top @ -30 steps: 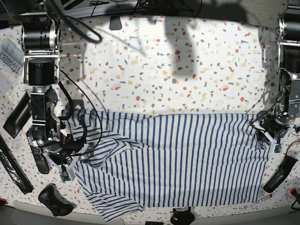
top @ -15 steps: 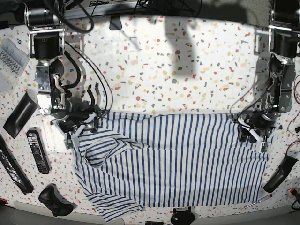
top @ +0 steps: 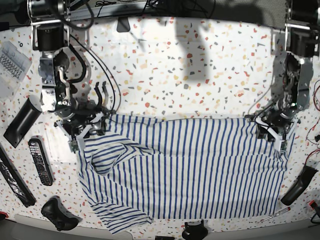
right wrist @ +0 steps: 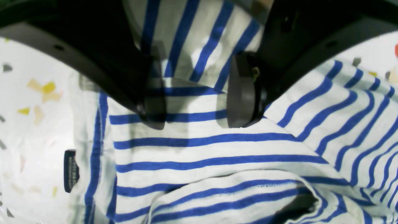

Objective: Layout the t-shirt on the table in an organized manner, then fold the t-shirt properly
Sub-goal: 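Lift the collar edge with both grippers and pull shirt toward robot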

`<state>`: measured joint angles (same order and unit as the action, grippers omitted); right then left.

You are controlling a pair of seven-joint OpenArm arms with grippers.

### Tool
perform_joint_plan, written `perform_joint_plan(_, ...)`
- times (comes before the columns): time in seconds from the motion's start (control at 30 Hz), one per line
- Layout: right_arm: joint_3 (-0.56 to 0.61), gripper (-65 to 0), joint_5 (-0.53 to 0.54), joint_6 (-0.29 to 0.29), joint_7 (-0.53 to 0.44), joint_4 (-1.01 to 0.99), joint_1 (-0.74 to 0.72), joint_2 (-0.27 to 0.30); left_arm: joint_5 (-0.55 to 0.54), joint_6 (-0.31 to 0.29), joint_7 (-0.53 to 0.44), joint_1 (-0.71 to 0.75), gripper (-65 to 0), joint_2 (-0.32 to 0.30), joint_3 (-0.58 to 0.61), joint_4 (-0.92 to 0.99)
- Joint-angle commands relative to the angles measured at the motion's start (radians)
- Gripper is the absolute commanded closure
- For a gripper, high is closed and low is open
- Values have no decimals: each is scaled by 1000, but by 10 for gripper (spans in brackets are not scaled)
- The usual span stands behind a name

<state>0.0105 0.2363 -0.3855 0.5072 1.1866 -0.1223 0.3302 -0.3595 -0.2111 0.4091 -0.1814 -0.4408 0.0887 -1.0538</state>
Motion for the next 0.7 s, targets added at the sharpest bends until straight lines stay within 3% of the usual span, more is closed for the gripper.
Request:
perform_joint_plan(0.0, -3, -310, -3, -4, 32, 22, 8, 11, 9, 2, 35, 16, -211, -11, -4, -31)
perform_joint_plan(0.27, -20, -310, -31, -4, 77, 109, 166, 19, 10, 2, 36, 216, -211, -11, -44, -208)
perform_joint_plan(0.5, -129, -310, -31, -4, 61, 235, 374, 19, 10, 1, 36, 427, -211, -11, -169, -359)
perform_joint_plan(0.67, -206, -310, -31, -4, 64, 377, 521, 19, 10, 2, 43, 560, -211, -11, -193, -519)
